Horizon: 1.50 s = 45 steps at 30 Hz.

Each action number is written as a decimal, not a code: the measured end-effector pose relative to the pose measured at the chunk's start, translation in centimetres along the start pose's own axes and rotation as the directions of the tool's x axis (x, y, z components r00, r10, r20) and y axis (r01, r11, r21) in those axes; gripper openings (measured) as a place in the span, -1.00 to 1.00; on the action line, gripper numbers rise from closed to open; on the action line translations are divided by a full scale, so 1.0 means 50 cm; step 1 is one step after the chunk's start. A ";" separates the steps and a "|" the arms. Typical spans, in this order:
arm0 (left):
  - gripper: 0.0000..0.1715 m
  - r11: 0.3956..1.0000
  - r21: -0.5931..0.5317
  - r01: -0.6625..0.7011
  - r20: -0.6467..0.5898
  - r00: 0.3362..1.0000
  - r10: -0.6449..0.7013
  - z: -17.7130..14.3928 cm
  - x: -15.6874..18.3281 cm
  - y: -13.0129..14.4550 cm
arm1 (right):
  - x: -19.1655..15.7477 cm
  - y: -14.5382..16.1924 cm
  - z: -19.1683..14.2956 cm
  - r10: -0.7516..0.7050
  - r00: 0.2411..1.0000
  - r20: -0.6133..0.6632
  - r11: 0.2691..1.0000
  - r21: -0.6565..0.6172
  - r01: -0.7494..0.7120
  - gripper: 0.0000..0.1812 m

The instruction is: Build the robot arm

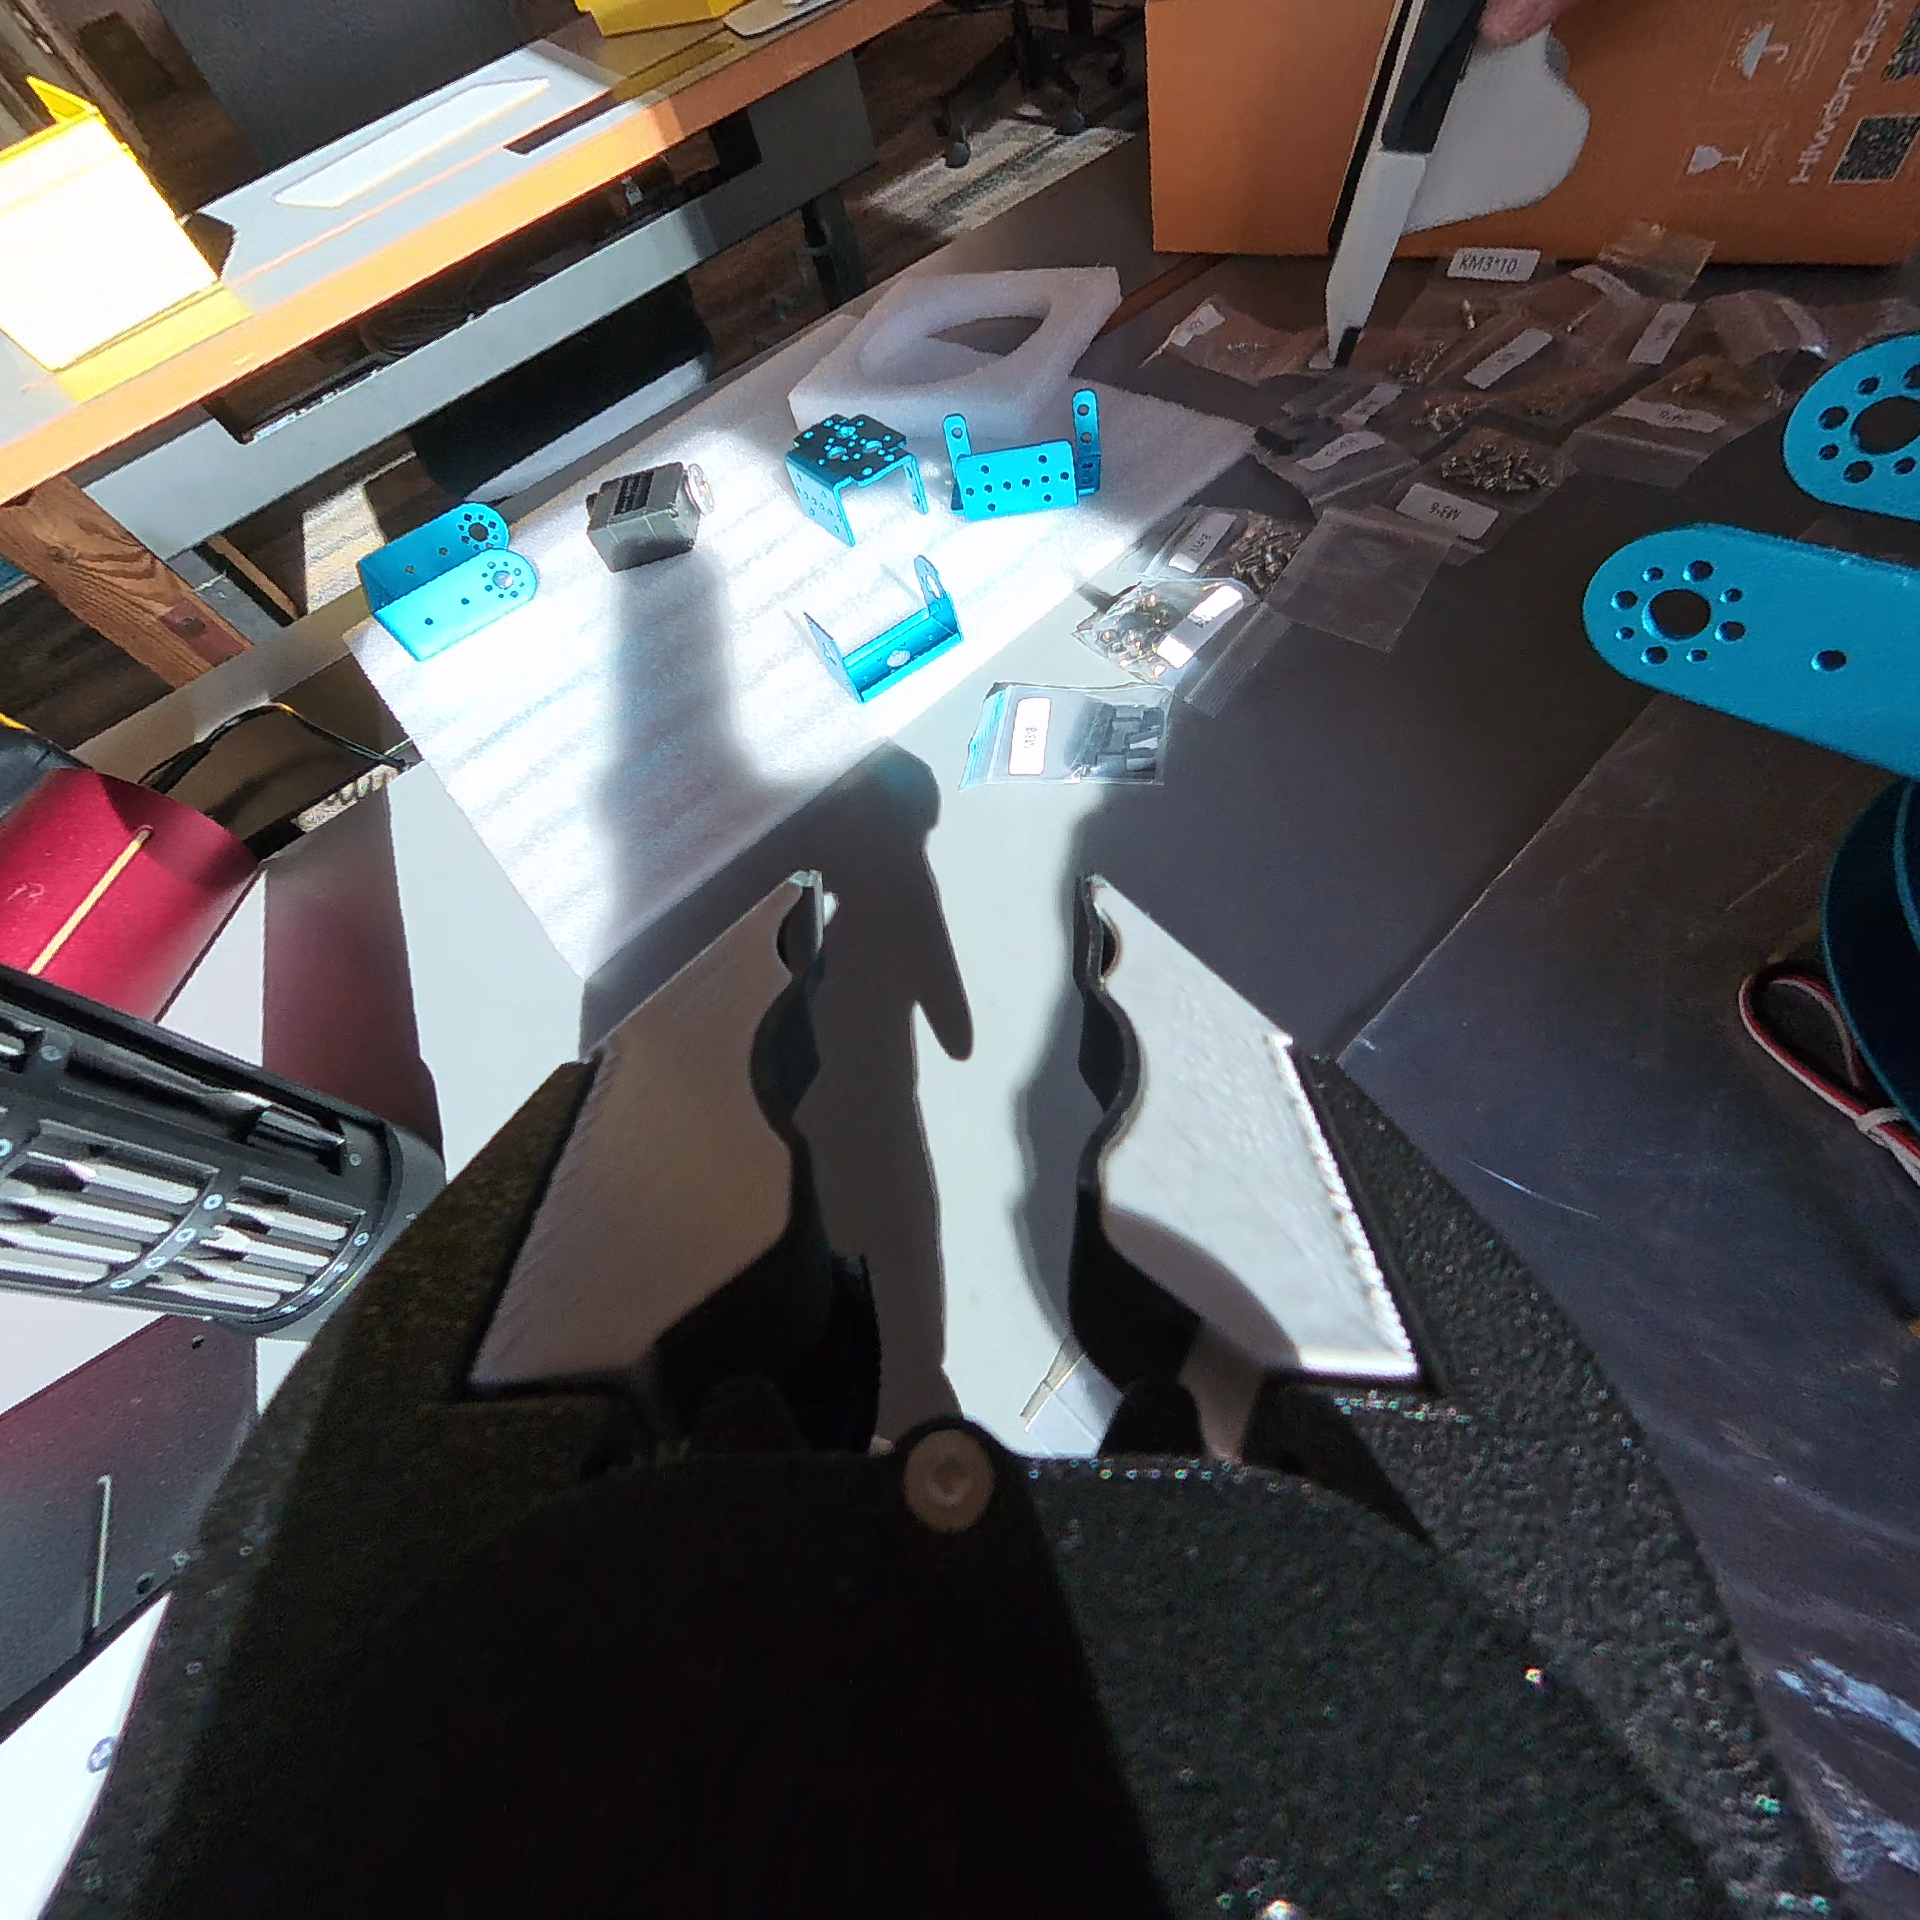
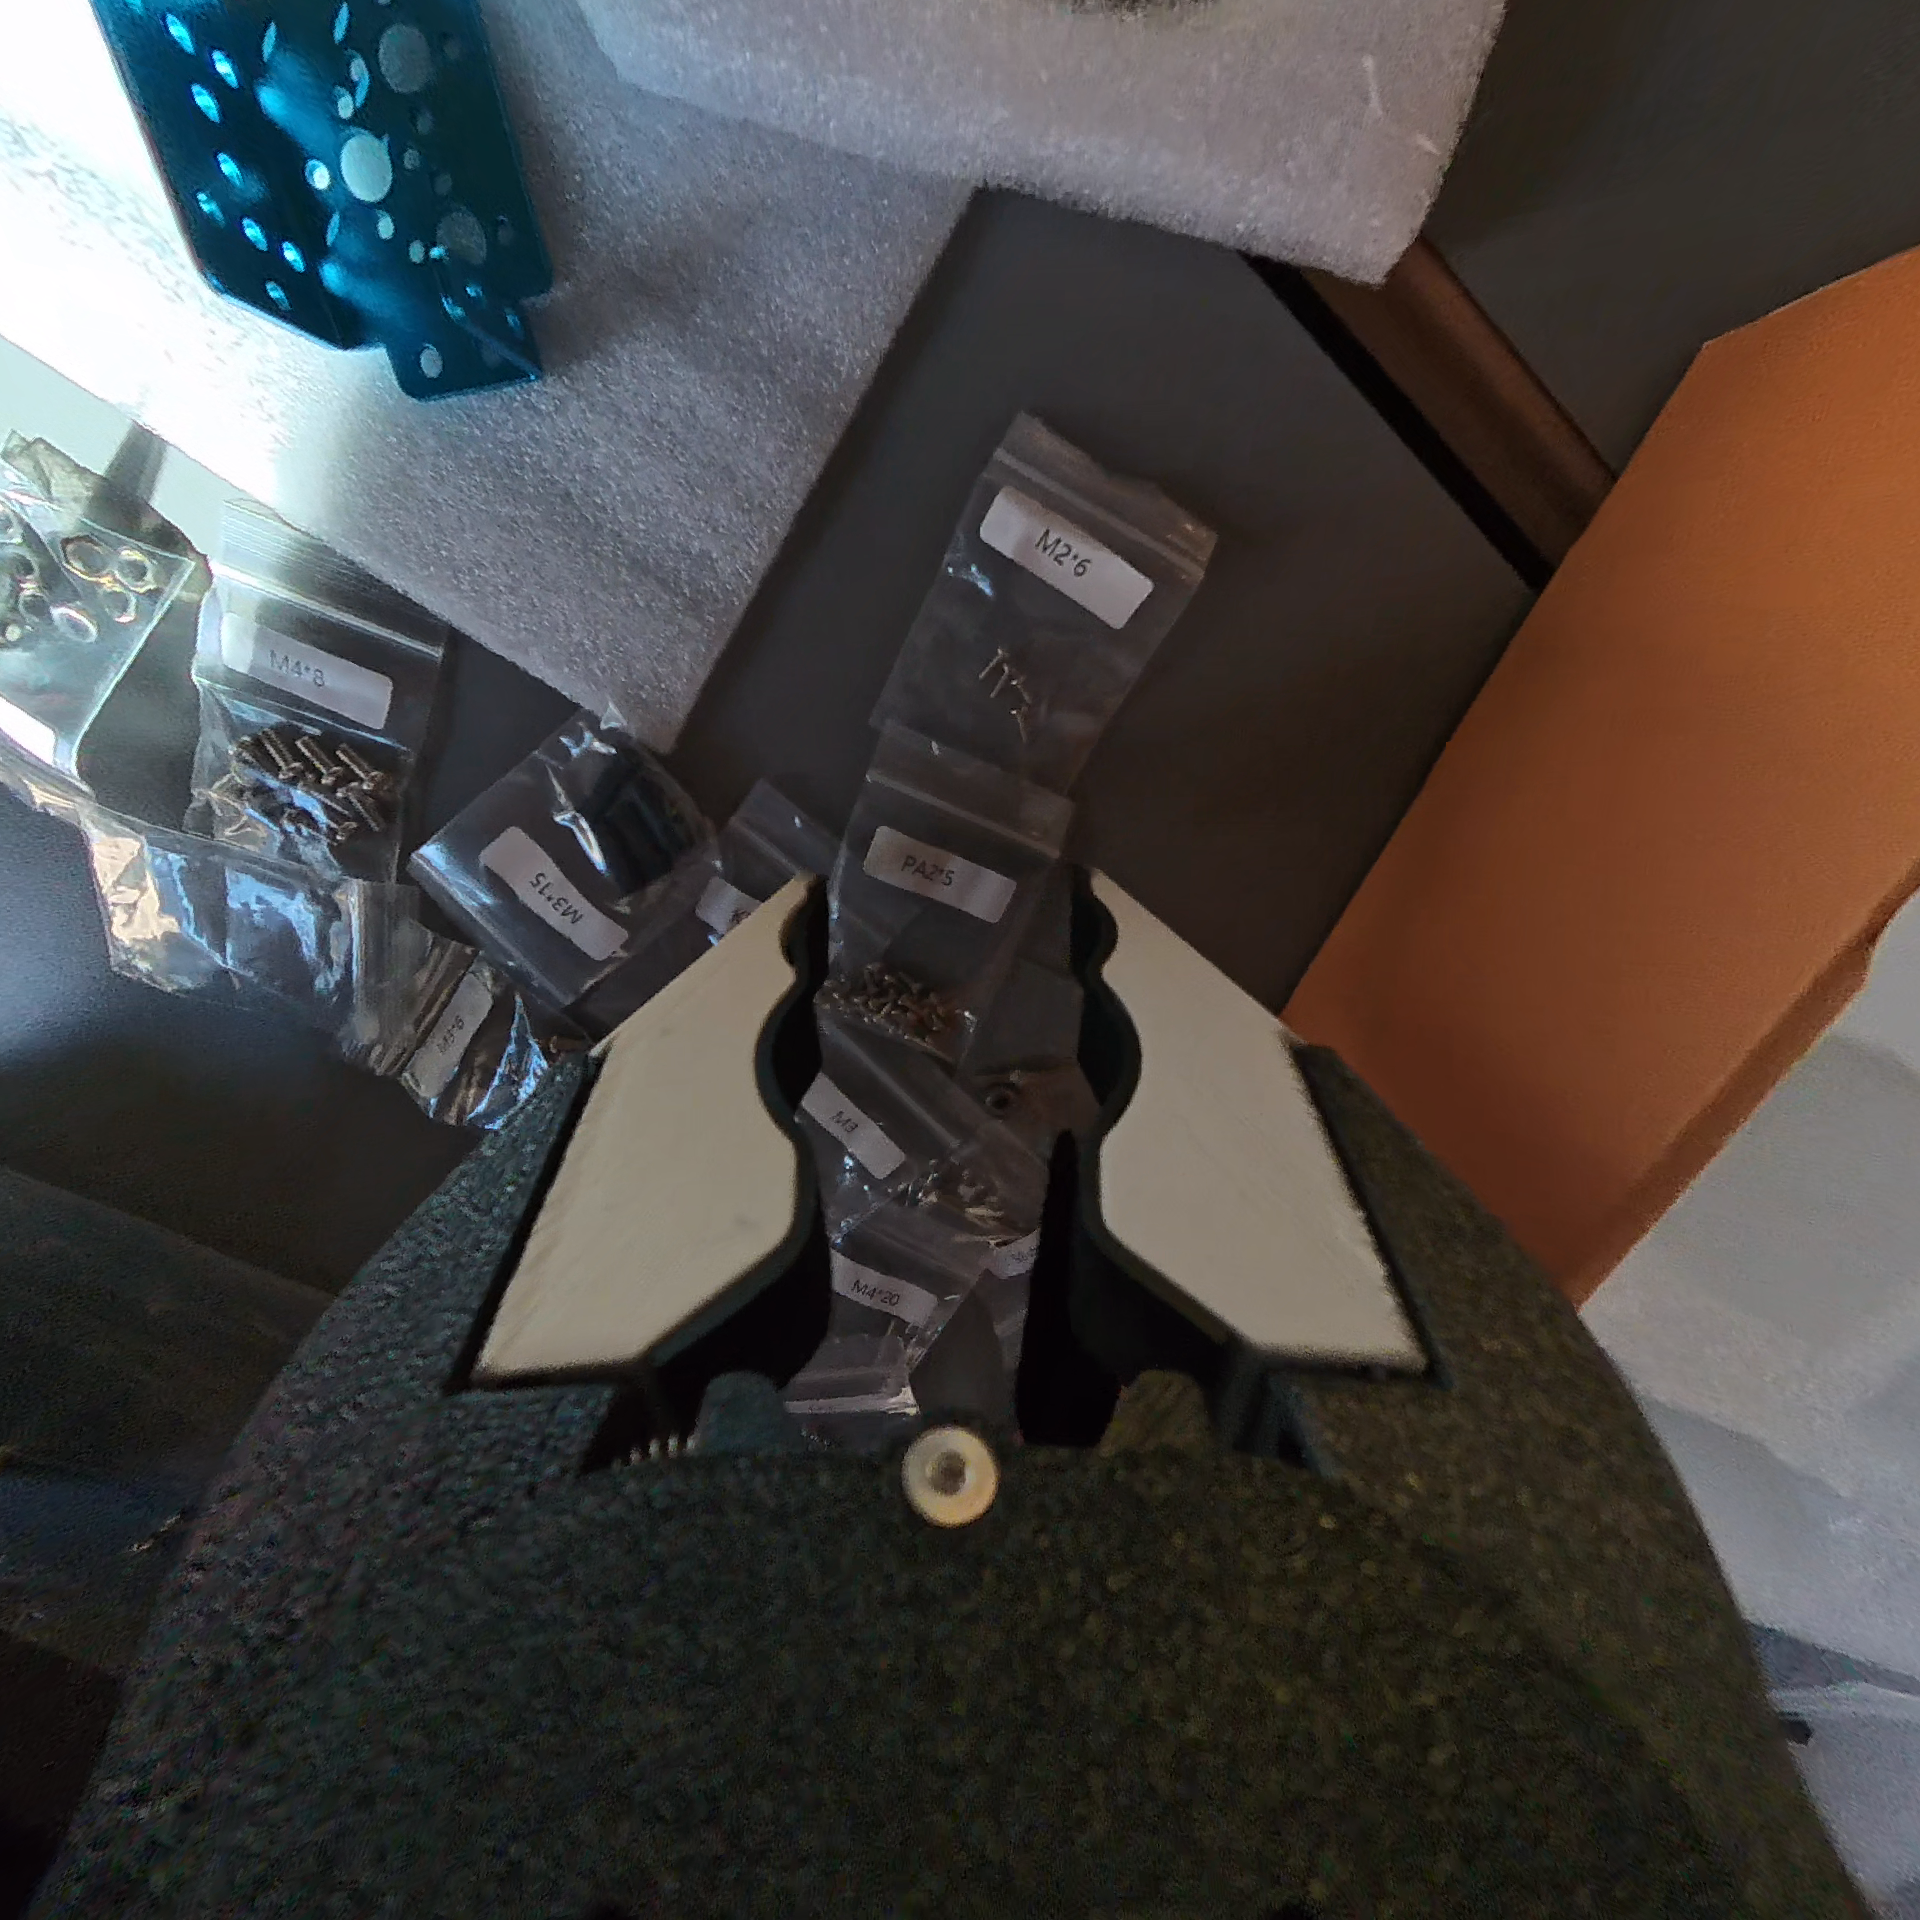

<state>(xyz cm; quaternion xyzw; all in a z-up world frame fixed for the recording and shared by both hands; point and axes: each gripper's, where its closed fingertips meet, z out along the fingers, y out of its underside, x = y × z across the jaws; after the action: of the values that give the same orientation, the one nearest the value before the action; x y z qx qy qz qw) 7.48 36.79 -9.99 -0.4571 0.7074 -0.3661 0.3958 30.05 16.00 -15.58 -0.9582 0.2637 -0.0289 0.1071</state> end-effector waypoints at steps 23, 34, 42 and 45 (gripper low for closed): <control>-0.45 0.997 0.060 0.038 0.071 0.997 -0.042 -0.048 -0.045 -0.027 | -0.161 0.000 -0.234 -0.274 0.961 -0.049 0.914 0.299 0.276 -0.97; -0.46 0.863 0.242 0.444 -0.316 0.877 -0.362 -0.413 0.274 0.012 | -0.809 0.252 -0.385 -0.723 0.677 0.135 0.514 0.760 0.397 -0.97; -0.46 0.669 0.255 0.698 -0.489 0.690 -0.533 -0.631 0.382 0.087 | -1.043 0.329 -0.190 -0.767 0.633 -0.104 0.348 0.761 0.547 -0.96; -0.46 0.646 0.284 0.708 -0.418 0.698 -0.581 -0.657 0.362 0.138 | -1.108 0.342 -0.161 -0.767 0.631 -0.118 0.333 0.767 0.548 -0.96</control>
<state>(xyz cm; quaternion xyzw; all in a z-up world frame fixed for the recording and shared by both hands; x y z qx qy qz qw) -29.22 27.14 -6.38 -0.5246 0.4470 -0.6907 0.2188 -27.02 28.47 -11.41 -0.8396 -0.2048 -0.0465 0.5010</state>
